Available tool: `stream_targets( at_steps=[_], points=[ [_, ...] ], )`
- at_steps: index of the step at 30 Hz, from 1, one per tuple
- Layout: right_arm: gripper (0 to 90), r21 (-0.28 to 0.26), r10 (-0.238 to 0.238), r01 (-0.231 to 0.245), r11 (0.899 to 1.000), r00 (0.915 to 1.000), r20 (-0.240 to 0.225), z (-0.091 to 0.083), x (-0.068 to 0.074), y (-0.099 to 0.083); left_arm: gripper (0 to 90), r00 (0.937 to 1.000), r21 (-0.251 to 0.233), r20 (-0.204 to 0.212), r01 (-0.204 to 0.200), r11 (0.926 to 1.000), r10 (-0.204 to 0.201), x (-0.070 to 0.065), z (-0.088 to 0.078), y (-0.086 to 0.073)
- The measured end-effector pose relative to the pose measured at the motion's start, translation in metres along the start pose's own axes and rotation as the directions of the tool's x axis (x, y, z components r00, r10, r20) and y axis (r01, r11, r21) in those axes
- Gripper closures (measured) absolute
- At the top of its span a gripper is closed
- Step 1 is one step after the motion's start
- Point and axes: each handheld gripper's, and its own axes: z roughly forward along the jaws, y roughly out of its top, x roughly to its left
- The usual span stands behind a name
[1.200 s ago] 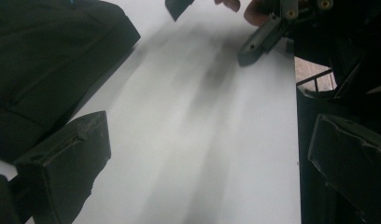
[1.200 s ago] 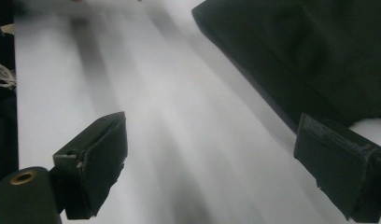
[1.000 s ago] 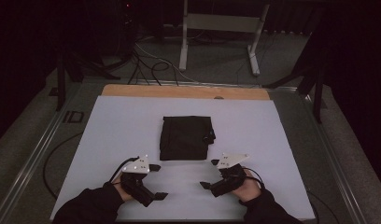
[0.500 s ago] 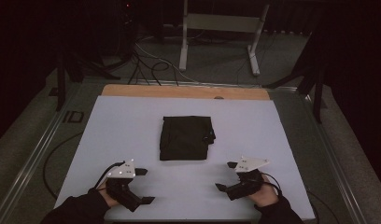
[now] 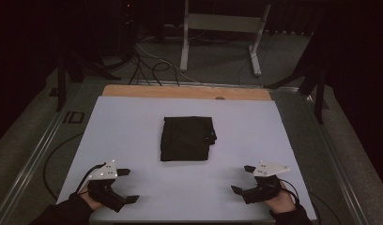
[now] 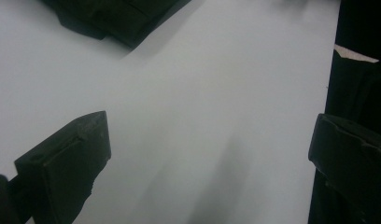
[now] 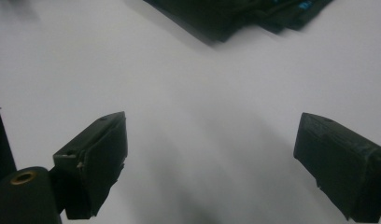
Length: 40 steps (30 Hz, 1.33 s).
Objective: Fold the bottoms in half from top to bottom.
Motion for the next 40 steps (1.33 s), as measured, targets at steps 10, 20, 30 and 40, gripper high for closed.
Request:
stream_targets(
  at_steps=[10, 20, 30, 40],
  points=[
    [9.9, 0.000, 0.054, -0.055, 0.999, 0.9945, 0.089, -0.024, -0.010, -0.021, 0.0, 0.9981, -0.048, -0.022, 0.057, 0.9972, -0.058, 0.010, -0.013, -0.010],
    [10.0, 0.008, 0.061, -0.062, 0.998, 0.9930, 0.101, -0.021, -0.012, -0.023, 0.0, 0.9983, -0.054, -0.017, 0.054, 0.9971, -0.055, 0.007, -0.007, -0.010],
    [10.3, 0.011, 0.051, -0.052, 0.999, 0.9941, 0.095, -0.019, -0.012, -0.023, 0.0, 0.9982, -0.071, -0.007, 0.059, 0.9957, -0.059, 0.008, -0.008, -0.010],
    [10.3, 0.016, 0.052, -0.054, 0.998, 0.9942, 0.095, -0.018, -0.012, -0.023, 0.0, 0.9981, -0.074, -0.003, 0.061, 0.9954, -0.061, 0.008, -0.008, -0.010]
  ],
)
